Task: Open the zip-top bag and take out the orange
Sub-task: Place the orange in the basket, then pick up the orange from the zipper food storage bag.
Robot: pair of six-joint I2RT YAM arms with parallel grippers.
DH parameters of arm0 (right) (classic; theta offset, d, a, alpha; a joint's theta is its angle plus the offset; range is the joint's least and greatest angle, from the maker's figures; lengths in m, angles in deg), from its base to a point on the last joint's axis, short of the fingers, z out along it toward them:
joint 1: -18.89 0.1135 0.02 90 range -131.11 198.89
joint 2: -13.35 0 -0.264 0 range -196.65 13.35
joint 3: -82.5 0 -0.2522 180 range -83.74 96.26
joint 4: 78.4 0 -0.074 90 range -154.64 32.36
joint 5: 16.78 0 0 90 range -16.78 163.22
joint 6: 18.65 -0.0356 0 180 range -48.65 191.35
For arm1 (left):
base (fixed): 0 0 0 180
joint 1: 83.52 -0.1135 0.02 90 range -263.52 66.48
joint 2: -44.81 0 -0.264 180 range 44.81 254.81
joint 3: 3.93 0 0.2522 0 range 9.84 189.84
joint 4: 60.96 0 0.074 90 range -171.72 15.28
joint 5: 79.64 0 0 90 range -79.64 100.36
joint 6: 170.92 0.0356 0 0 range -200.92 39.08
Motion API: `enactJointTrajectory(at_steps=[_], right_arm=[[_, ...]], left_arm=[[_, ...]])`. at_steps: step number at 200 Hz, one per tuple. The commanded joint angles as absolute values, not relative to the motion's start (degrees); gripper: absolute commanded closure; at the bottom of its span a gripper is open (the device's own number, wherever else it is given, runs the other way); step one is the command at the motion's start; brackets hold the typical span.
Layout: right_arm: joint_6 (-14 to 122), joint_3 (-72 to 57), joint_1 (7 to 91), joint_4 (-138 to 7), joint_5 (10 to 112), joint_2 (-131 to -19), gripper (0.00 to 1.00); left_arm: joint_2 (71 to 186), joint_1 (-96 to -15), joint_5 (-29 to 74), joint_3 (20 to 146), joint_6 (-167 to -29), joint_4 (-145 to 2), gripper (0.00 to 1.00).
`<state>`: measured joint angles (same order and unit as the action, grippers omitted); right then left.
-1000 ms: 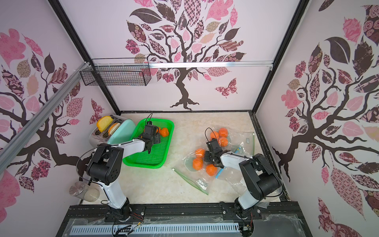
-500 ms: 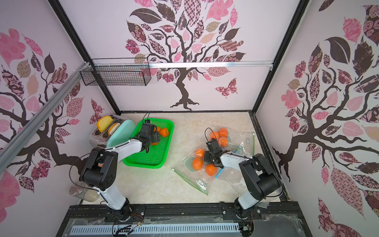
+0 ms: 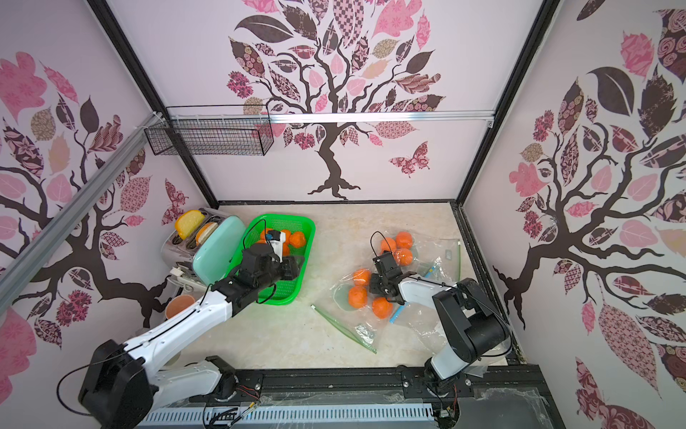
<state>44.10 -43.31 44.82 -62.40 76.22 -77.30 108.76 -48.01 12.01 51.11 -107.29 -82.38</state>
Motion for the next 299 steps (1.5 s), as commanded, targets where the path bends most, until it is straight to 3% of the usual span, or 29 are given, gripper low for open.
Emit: enactJointTrajectory(at_steps=[1,28,64,122,202,232,249,266,299], right_arm=[[43.16,-44.36,45.21,-60.05,76.36,-76.84,0.84],[43.29,-44.27,45.20,-59.87,76.38,-76.13,0.84],[43.39,-44.23,45.17,-59.73,76.49,-75.86,0.84],[43.37,-44.80,45.21,-59.41,76.74,-75.23,0.84],[43.55,-44.98,45.19,-59.26,76.74,-74.98,0.84],[43.58,-45.15,45.23,-59.37,76.64,-74.97,0.84],[43.58,-45.06,45.22,-59.38,76.27,-75.28,0.84],[43.56,-45.11,45.20,-59.45,76.12,-75.59,0.84],[43.62,-45.03,45.29,-58.92,75.94,-75.05,0.84]], left_arm=[[101.71,-41.10,19.15,45.28,-111.86,-83.99,0.57],[95.94,-30.34,22.89,39.50,-113.59,-85.54,0.65],[96.79,-18.98,18.71,34.35,-115.63,-79.38,0.71],[111.15,-17.79,16.40,34.42,-115.61,-66.77,0.87],[127.65,-17.81,14.39,38.15,-115.69,-57.20,0.90],[132.54,-17.78,11.85,38.84,-116.81,-52.82,0.89],[134.66,-17.85,10.09,39.46,-116.49,-51.55,0.85],[136.52,-17.82,8.02,39.77,-116.59,-50.19,0.71],[139.40,-17.79,5.97,40.09,-115.90,-46.72,0.57]])
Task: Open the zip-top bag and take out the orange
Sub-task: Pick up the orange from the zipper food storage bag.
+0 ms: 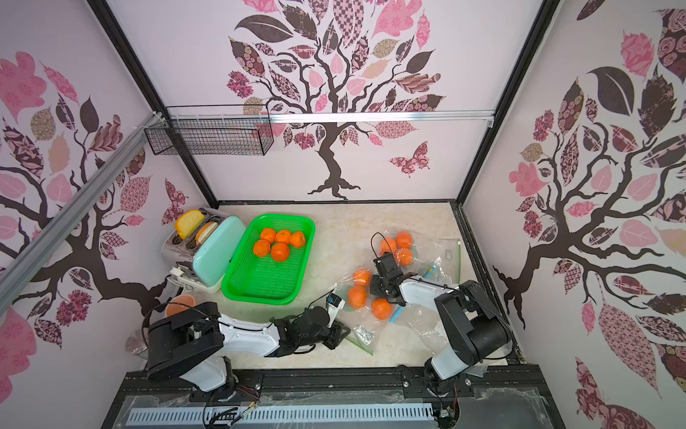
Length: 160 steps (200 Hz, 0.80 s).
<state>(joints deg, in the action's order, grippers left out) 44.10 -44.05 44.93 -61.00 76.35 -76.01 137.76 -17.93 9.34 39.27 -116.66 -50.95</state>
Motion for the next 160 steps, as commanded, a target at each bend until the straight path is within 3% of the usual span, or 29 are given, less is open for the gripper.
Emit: enactJointTrajectory(at_steps=[1,16,48,71,94,126,160], right_arm=[[43.64,-45.00,45.27,-58.88,75.94,-74.97,0.84],[43.75,-44.60,45.21,-57.95,76.26,-73.54,0.81],[44.86,-42.69,45.24,-55.23,78.88,-68.68,0.58],[45.42,-40.62,45.13,-53.84,81.53,-66.00,0.55],[45.30,-37.49,44.68,-53.26,81.93,-66.65,0.57],[44.72,-32.12,43.46,-54.19,82.09,-71.49,0.73],[43.96,-28.70,42.51,-54.11,77.06,-77.87,0.78]], left_arm=[[139.44,-17.78,5.88,40.12,-115.81,-46.66,0.57],[140.08,-17.79,3.56,39.90,-115.29,-46.27,0.52],[140.85,-17.83,1.57,39.43,-114.84,-46.24,0.42],[141.31,-17.87,0.67,39.07,-114.80,-46.07,0.41],[141.79,-17.86,0.27,38.71,-114.79,-46.15,0.41],[141.88,-17.87,-0.10,38.23,-115.11,-46.00,0.42],[141.33,-17.87,-0.10,38.61,-115.04,-46.92,0.42]])
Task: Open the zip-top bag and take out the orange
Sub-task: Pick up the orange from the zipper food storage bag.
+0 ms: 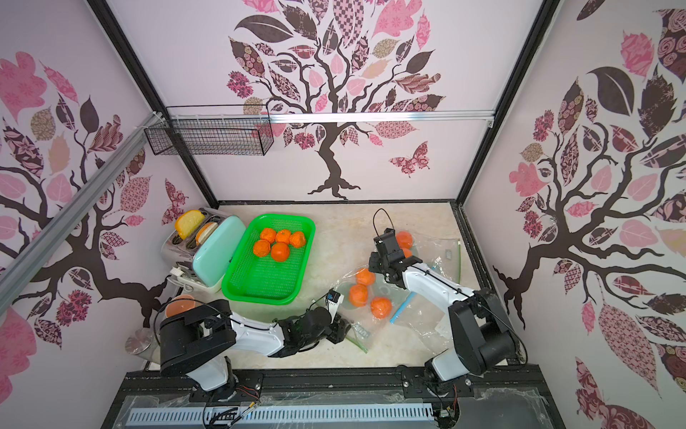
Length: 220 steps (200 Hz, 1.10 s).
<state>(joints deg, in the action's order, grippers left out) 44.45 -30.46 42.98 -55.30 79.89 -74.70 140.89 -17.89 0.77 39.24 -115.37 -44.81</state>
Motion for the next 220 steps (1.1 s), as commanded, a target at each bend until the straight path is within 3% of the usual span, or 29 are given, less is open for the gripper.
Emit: enactJointTrajectory(at_steps=[1,96,220], right_arm=[[43.90,-28.75,42.47,-54.24,76.85,-77.92,0.79],[42.70,-35.11,42.62,-59.95,70.98,-85.74,0.83],[41.31,-42.45,45.94,-62.34,70.45,-81.26,0.83]], left_arm=[[141.28,-17.87,-0.10,38.64,-114.99,-46.97,0.42],[139.71,-18.06,-3.08,37.76,-113.59,-47.38,0.28],[130.97,-18.91,-4.32,32.30,-109.03,-46.77,0.19]])
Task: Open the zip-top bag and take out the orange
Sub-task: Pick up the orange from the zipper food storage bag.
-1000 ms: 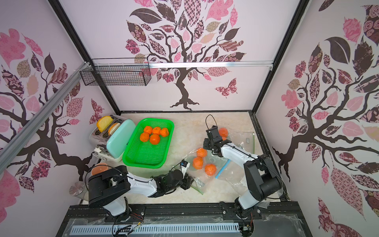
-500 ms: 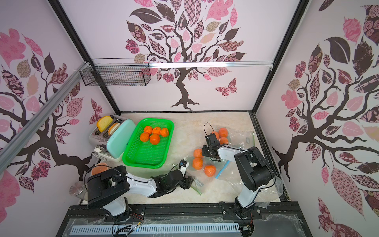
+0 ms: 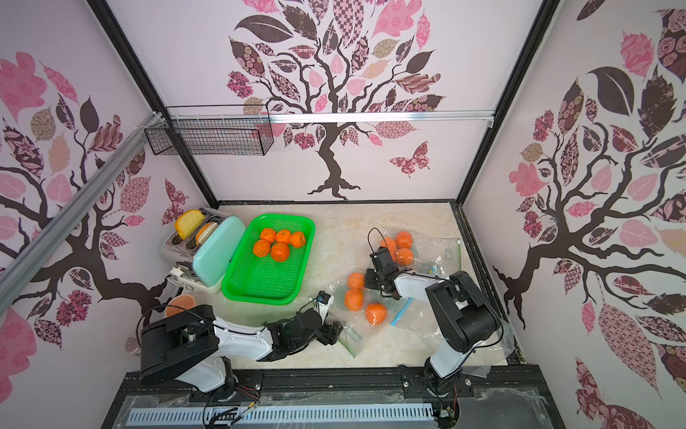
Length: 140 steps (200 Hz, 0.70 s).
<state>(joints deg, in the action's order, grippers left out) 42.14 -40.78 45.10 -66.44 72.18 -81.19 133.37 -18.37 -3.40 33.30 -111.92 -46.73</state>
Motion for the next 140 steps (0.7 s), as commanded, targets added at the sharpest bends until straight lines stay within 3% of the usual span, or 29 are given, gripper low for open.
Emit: enactJointTrajectory(at_steps=[1,101,140], right_arm=[[41.30,-42.53,45.99,-62.39,70.39,-81.24,0.83],[41.63,-44.01,47.45,-62.71,67.37,-79.36,0.83],[41.83,-44.18,47.96,-63.14,66.63,-79.77,0.83]], left_arm=[[130.87,-18.91,-4.41,32.23,-108.95,-46.77,0.19],[133.06,-21.11,-1.18,32.04,-98.63,-35.19,0.17],[135.17,-21.20,2.28,37.02,-96.65,-37.40,0.15]])
